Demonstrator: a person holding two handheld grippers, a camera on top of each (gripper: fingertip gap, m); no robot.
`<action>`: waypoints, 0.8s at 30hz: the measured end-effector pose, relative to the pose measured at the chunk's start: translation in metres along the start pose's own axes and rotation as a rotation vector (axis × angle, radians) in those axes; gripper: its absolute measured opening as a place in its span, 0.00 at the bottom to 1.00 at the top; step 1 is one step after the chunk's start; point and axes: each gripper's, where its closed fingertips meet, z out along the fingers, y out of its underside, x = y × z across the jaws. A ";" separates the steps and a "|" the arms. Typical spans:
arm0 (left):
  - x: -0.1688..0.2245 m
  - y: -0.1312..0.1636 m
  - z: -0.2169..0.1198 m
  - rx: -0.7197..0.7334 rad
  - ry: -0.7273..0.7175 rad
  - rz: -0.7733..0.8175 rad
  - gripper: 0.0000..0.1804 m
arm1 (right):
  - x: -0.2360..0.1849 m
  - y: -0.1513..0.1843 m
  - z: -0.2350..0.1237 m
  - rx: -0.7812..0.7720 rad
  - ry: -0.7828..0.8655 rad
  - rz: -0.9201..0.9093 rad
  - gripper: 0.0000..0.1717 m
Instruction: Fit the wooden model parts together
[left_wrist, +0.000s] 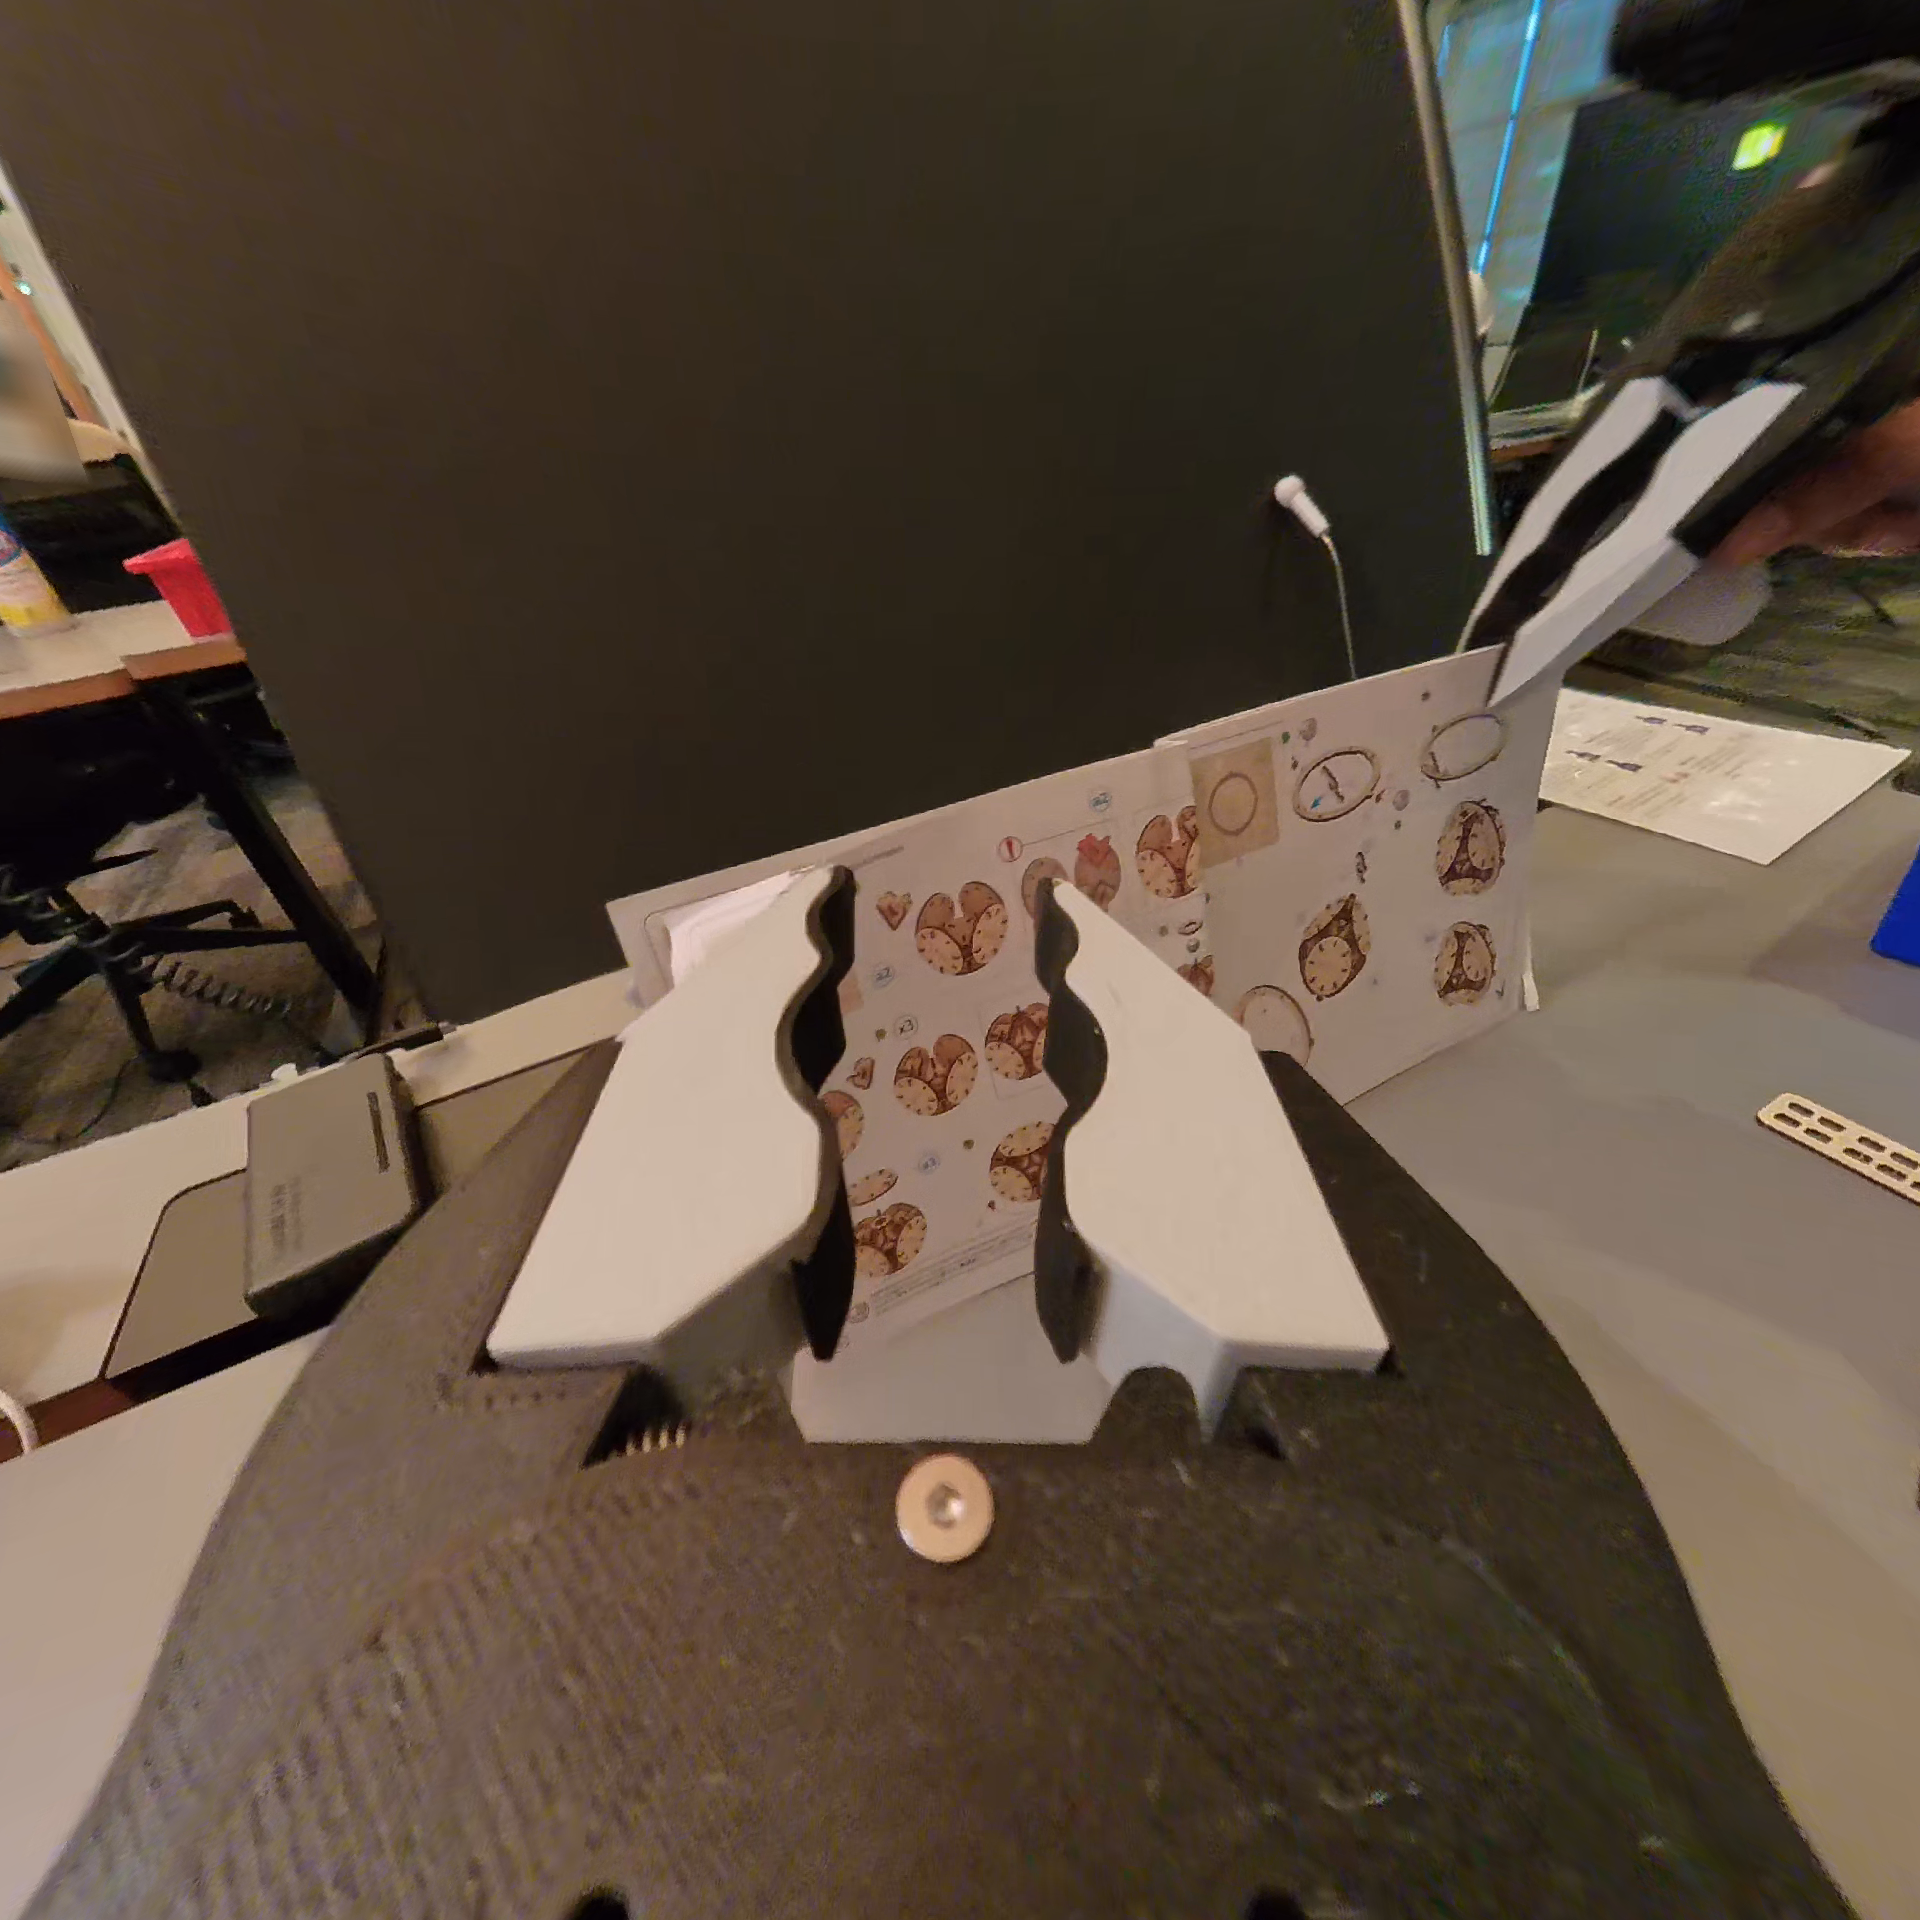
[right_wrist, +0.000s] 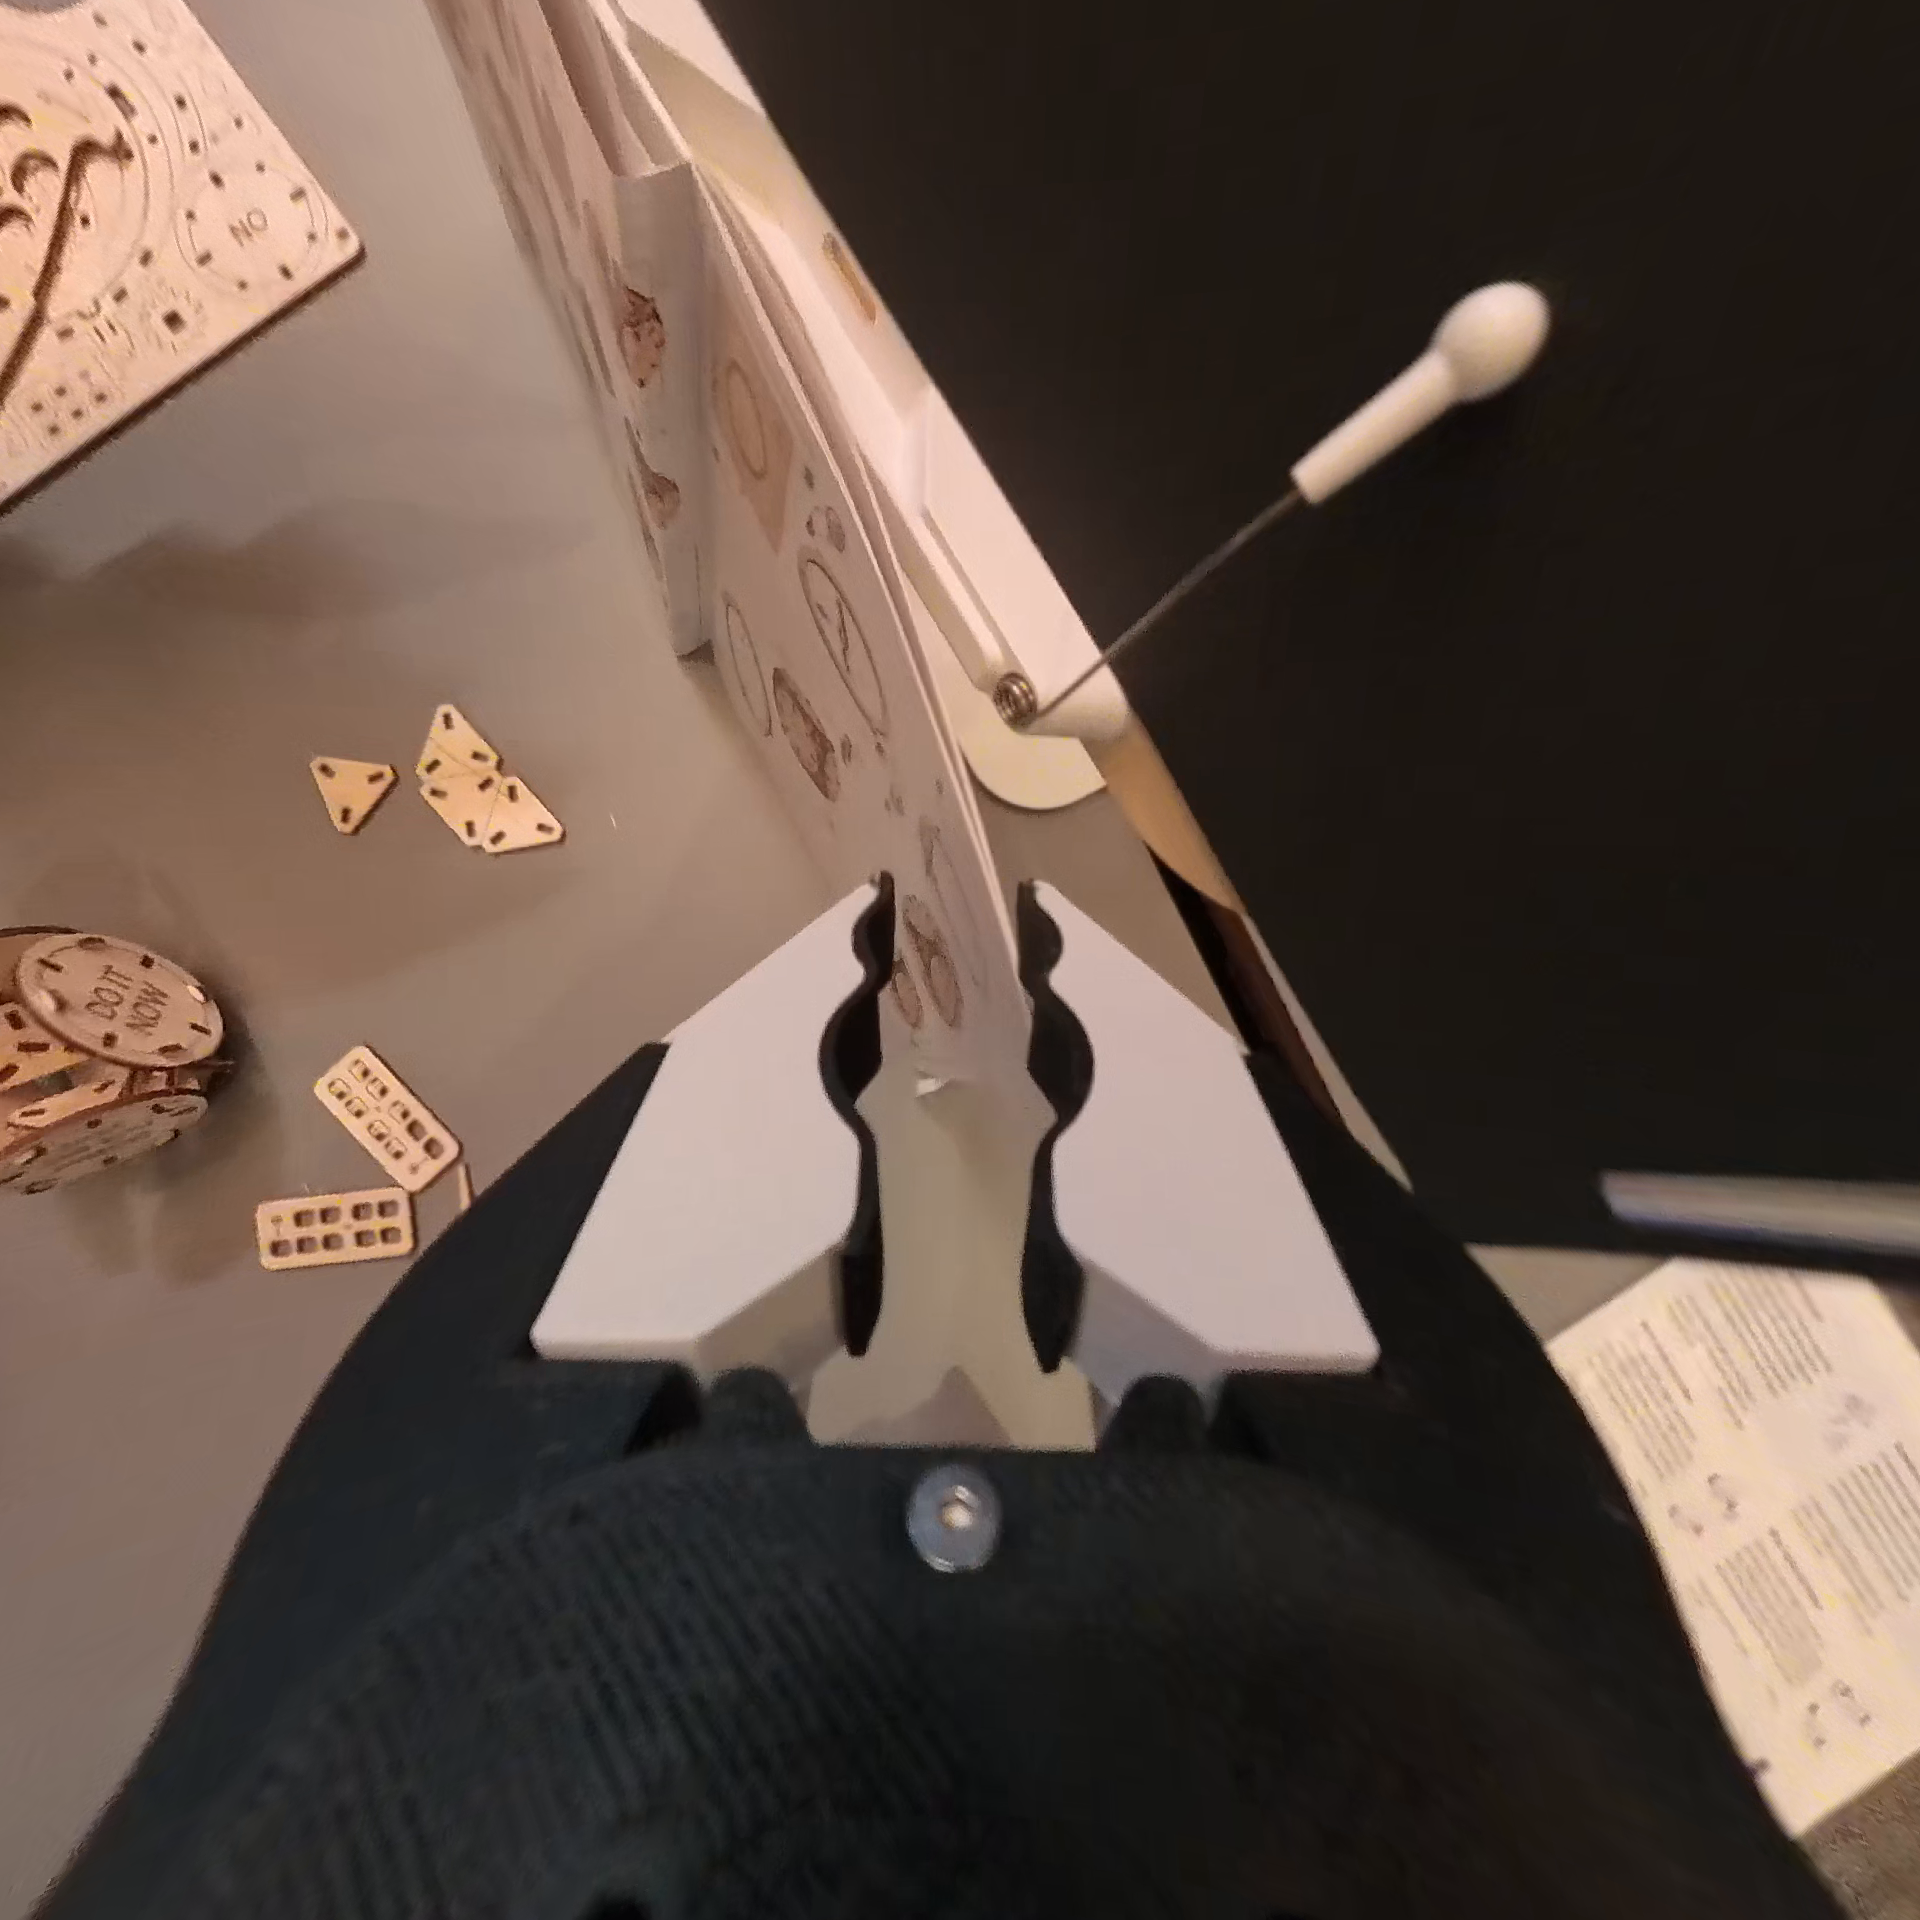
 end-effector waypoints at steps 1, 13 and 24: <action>-0.003 0.001 0.000 -0.003 -0.004 -0.013 0.18 | -0.001 0.000 -0.007 0.027 0.020 0.009 0.13; 0.004 -0.024 -0.011 0.050 0.050 -0.082 0.19 | -0.086 0.044 -0.050 0.217 0.266 0.017 0.11; 0.135 0.066 -0.023 -0.144 0.296 -0.214 0.10 | -0.137 0.029 0.017 0.684 0.139 0.137 0.11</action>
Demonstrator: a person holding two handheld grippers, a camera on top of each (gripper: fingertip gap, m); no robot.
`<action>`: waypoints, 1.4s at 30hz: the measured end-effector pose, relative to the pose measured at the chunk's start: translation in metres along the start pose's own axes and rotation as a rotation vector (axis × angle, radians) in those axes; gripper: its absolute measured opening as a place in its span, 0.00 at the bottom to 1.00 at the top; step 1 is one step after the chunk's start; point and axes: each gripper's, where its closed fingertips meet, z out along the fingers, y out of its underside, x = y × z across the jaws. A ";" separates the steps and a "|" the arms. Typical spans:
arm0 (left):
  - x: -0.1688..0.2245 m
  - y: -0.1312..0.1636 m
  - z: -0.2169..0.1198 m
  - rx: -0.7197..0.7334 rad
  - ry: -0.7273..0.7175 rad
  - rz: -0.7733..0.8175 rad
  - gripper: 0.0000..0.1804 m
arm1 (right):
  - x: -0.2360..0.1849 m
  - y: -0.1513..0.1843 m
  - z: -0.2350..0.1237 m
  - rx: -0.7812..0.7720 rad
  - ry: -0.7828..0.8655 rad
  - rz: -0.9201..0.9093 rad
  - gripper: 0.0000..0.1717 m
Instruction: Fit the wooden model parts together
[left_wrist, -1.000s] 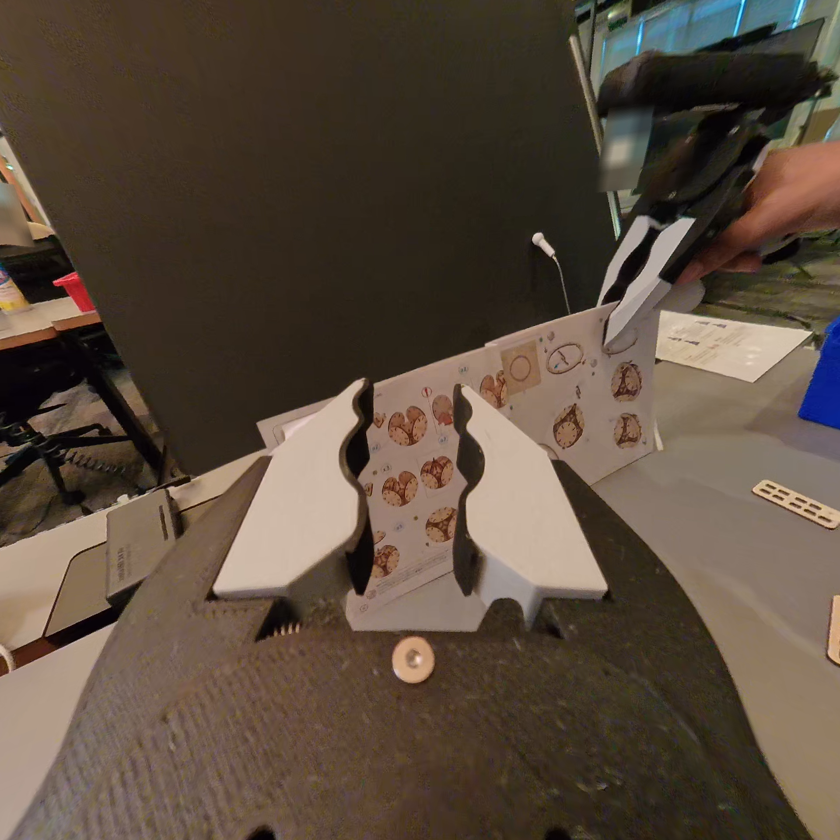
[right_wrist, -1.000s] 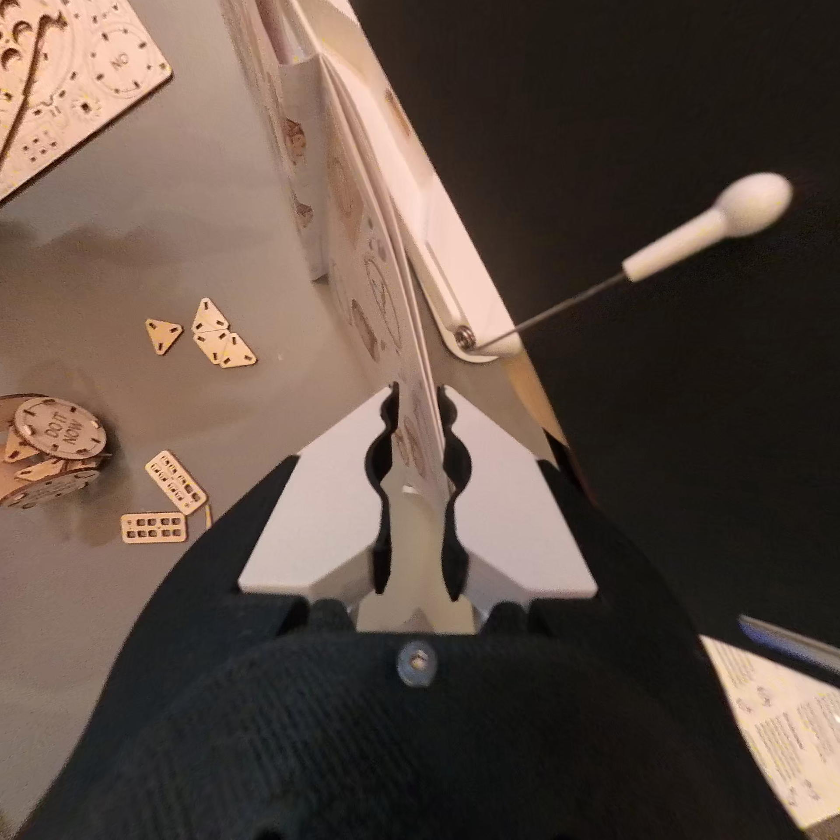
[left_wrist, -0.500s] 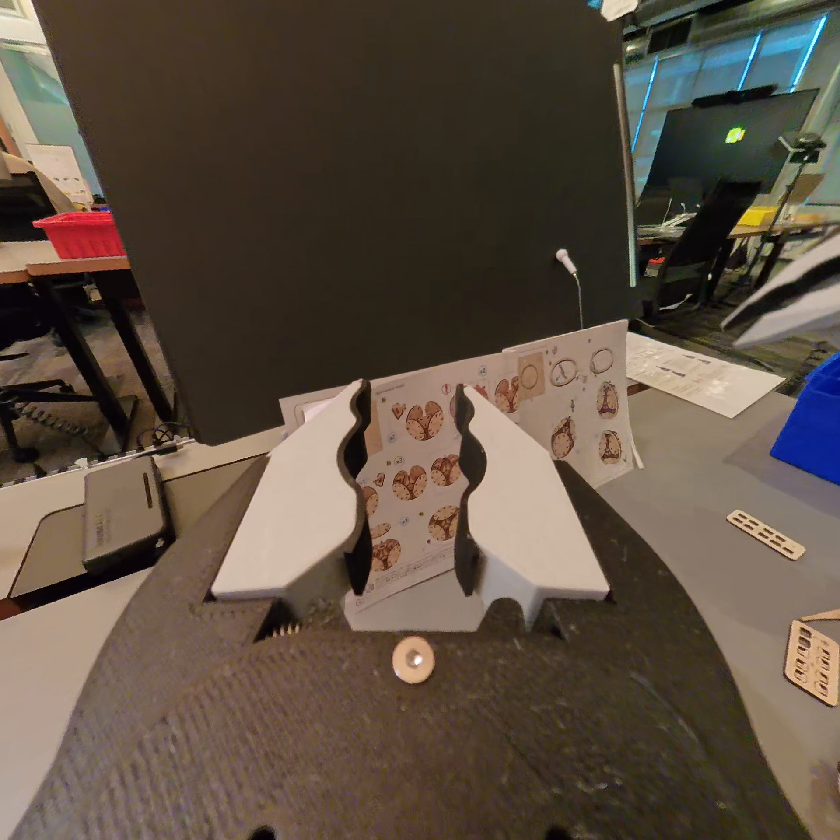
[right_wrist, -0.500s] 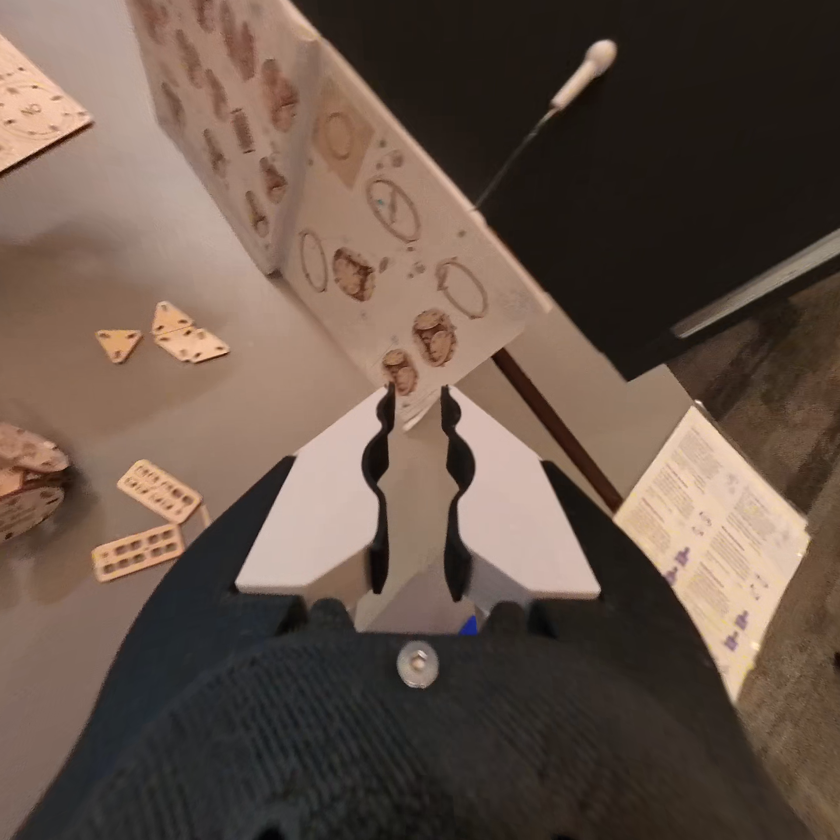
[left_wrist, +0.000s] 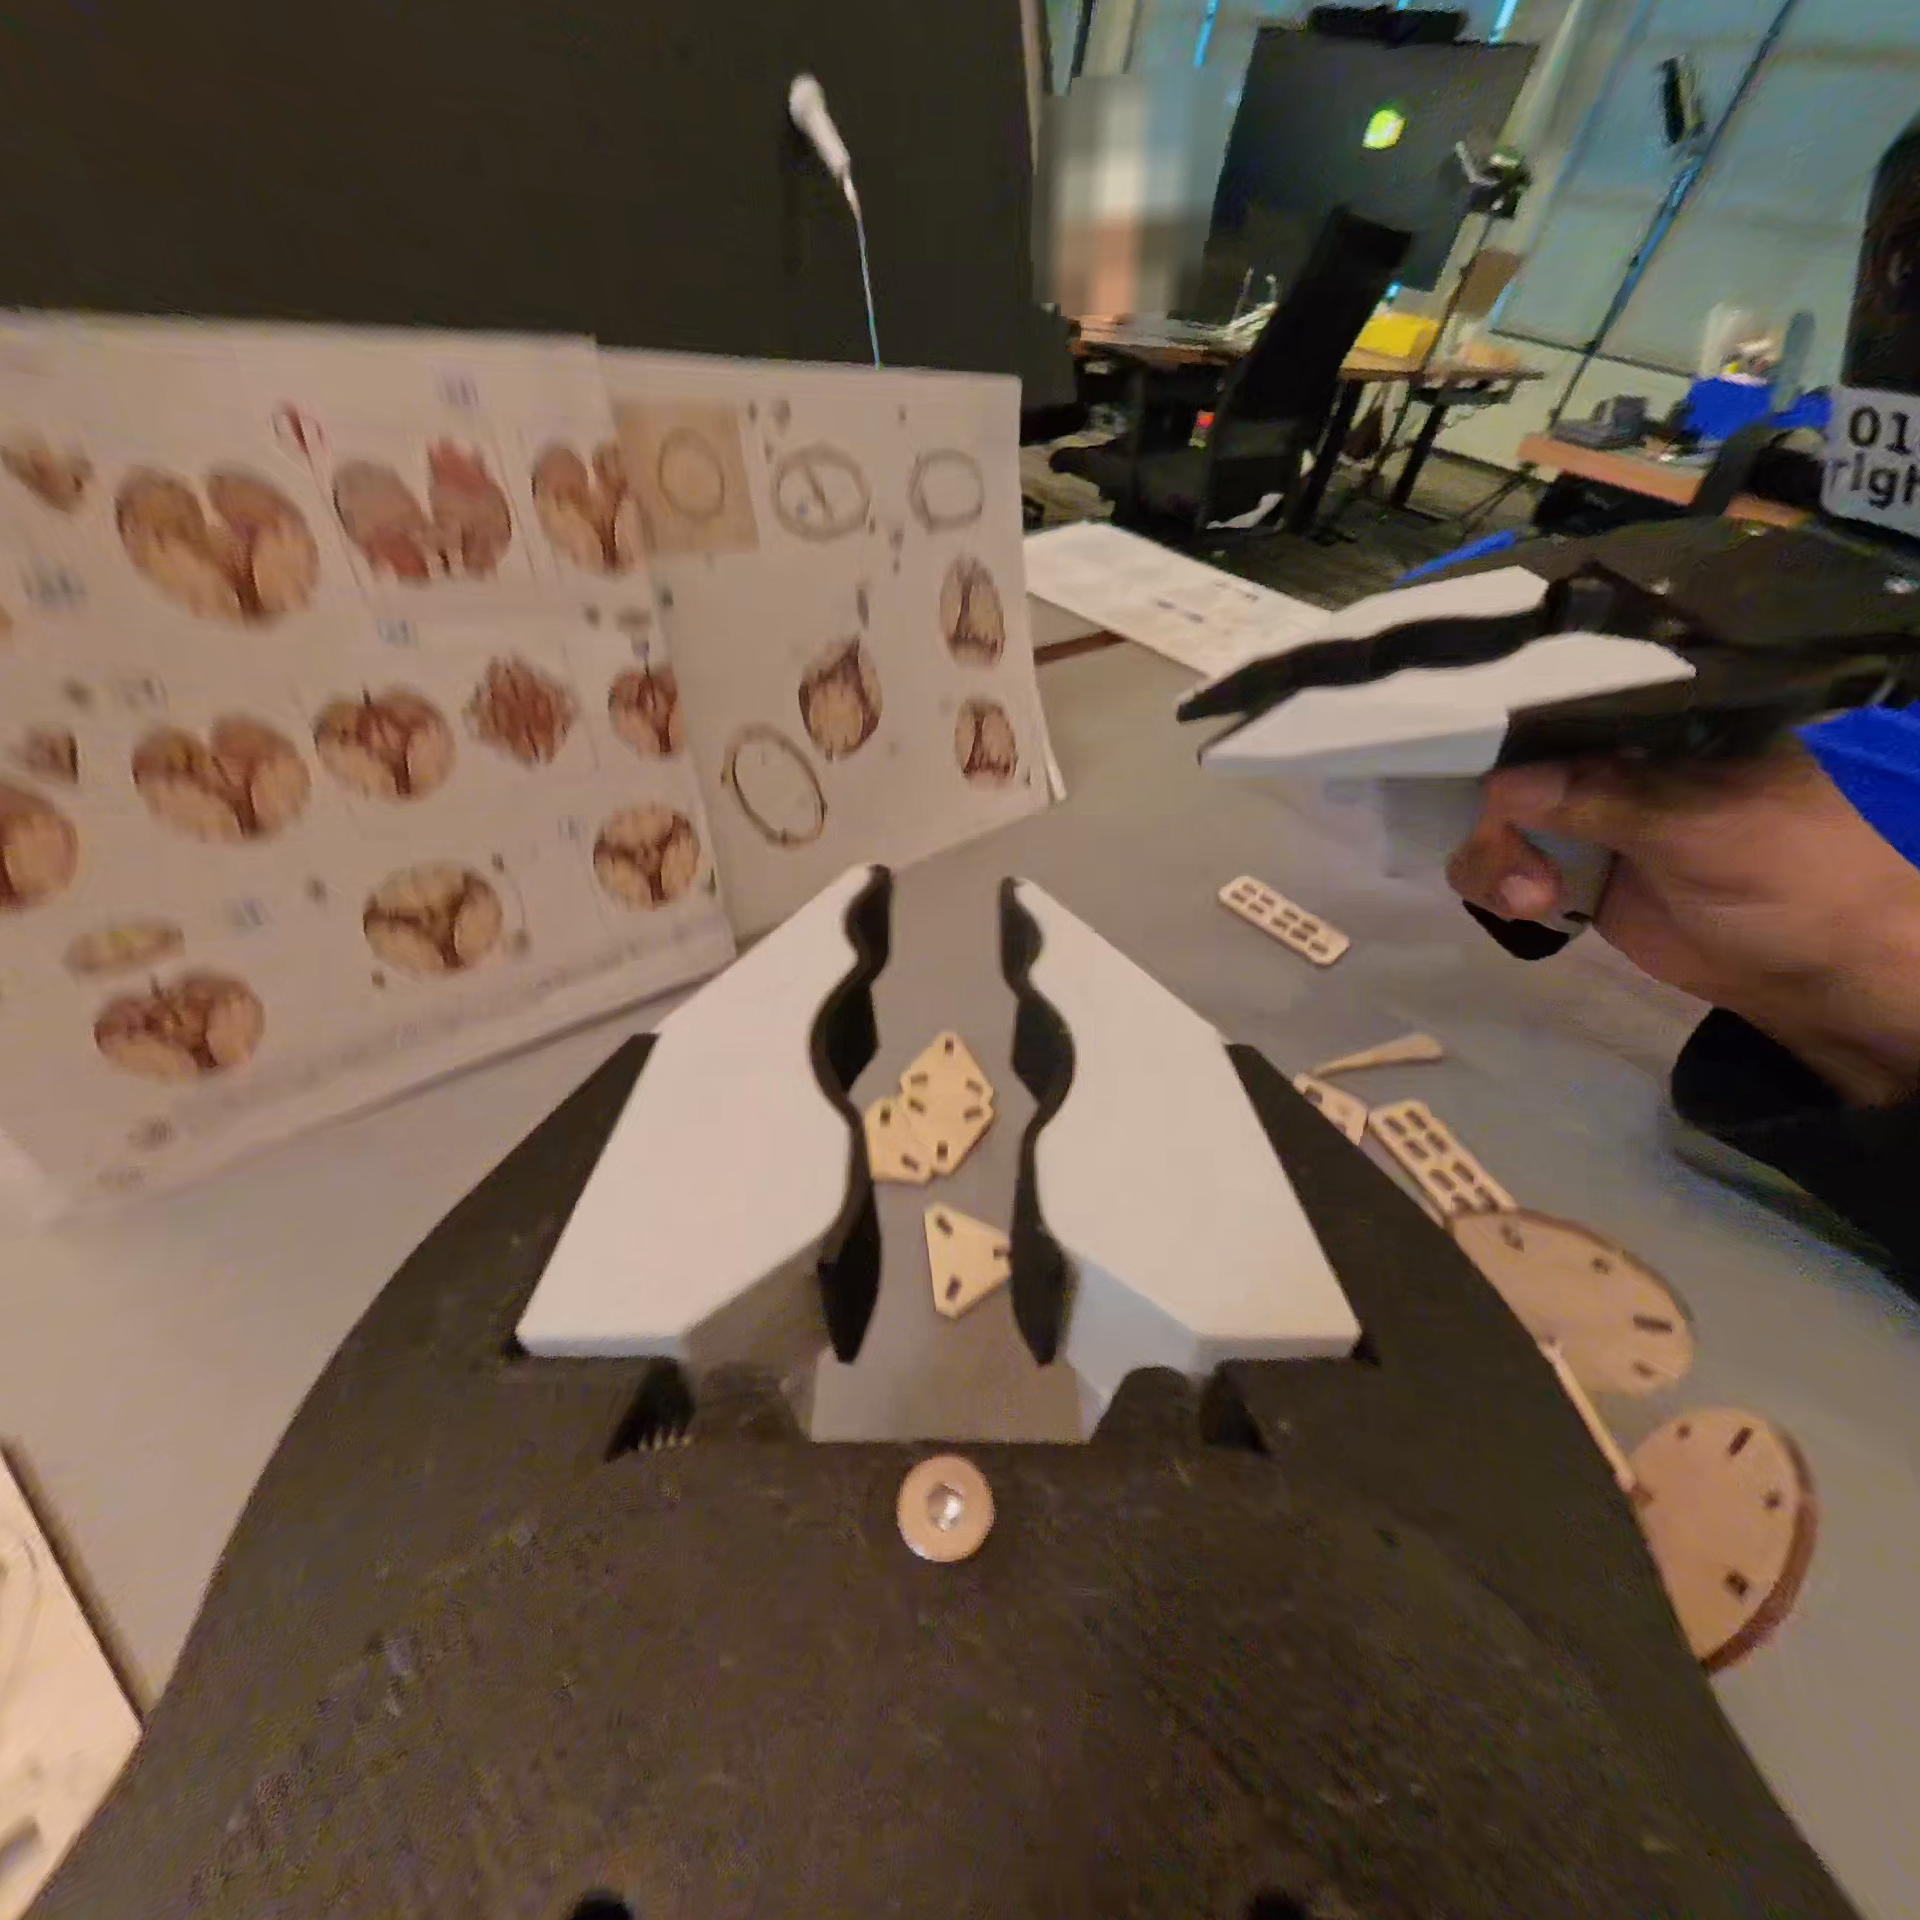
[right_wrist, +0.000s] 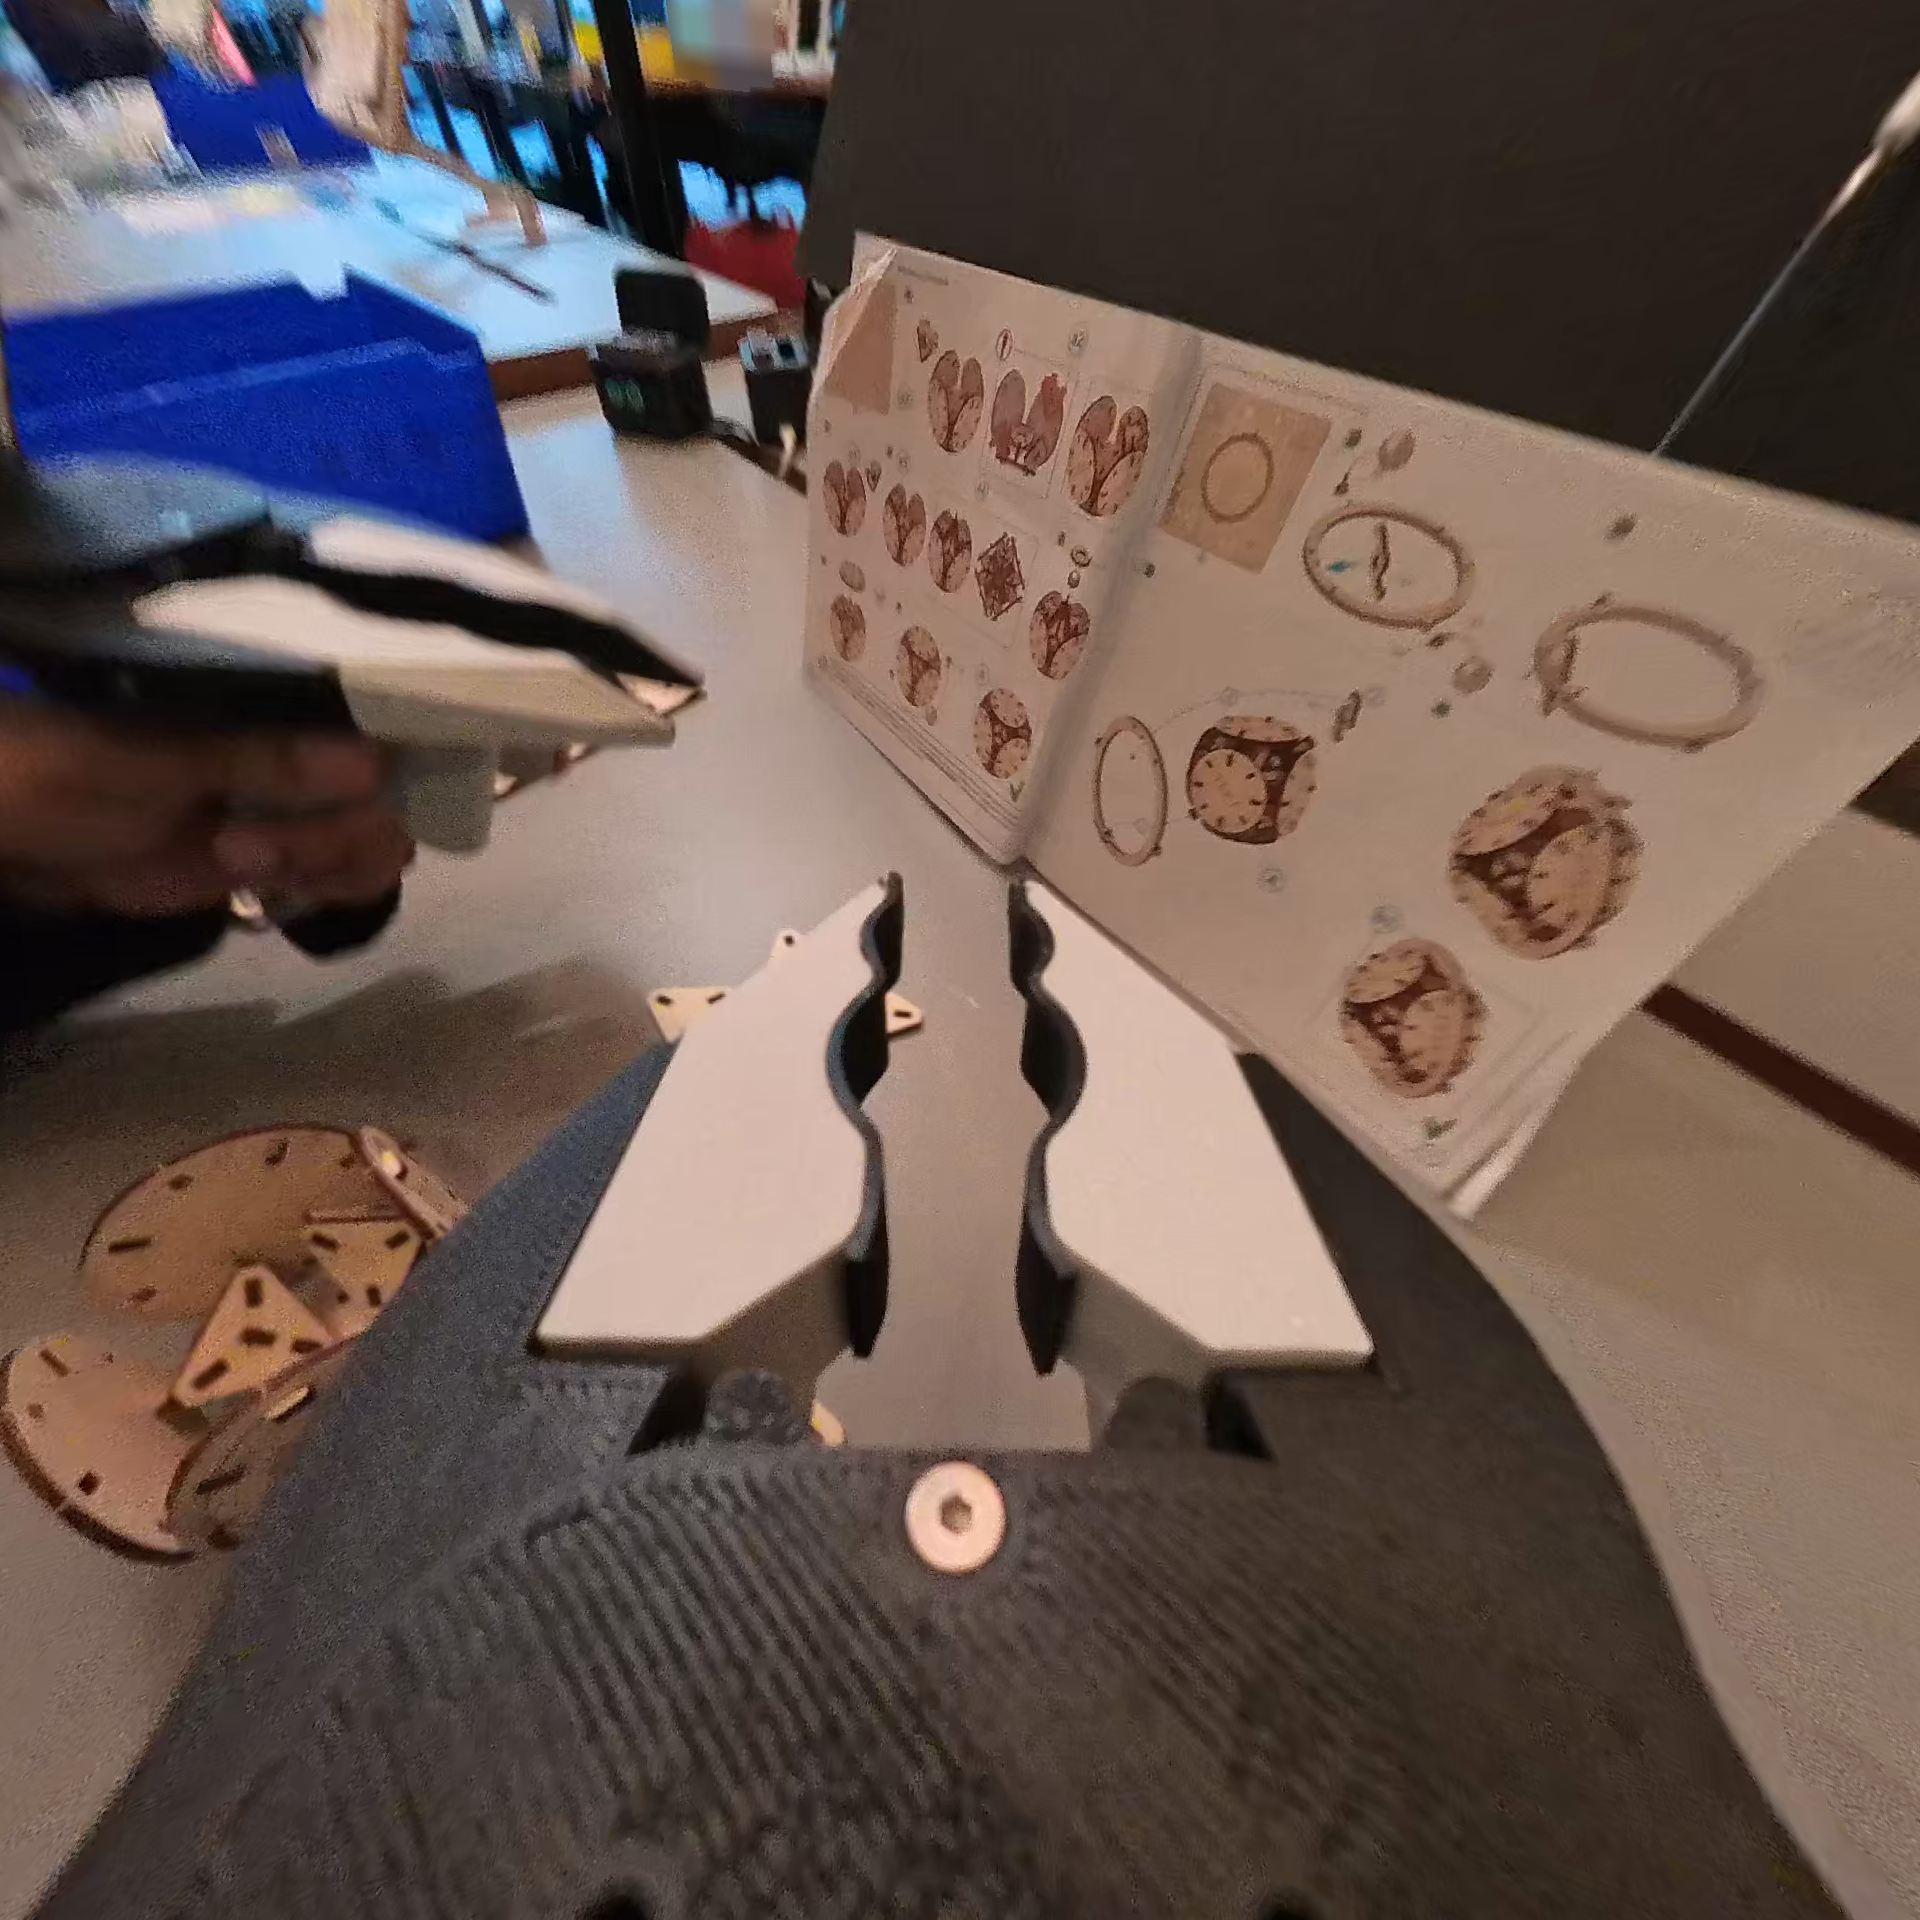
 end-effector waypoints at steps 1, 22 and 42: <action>0.001 0.010 -0.003 0.002 -0.013 -0.010 0.01 | 0.000 0.005 0.003 0.034 -0.009 0.040 0.10; -0.008 0.028 -0.006 -0.046 -0.034 0.003 0.00 | 0.009 0.057 0.015 -0.095 -0.020 0.176 0.06; -0.026 0.037 -0.003 -0.118 -0.167 -0.008 0.00 | 0.021 0.045 0.006 0.011 -0.041 0.302 0.06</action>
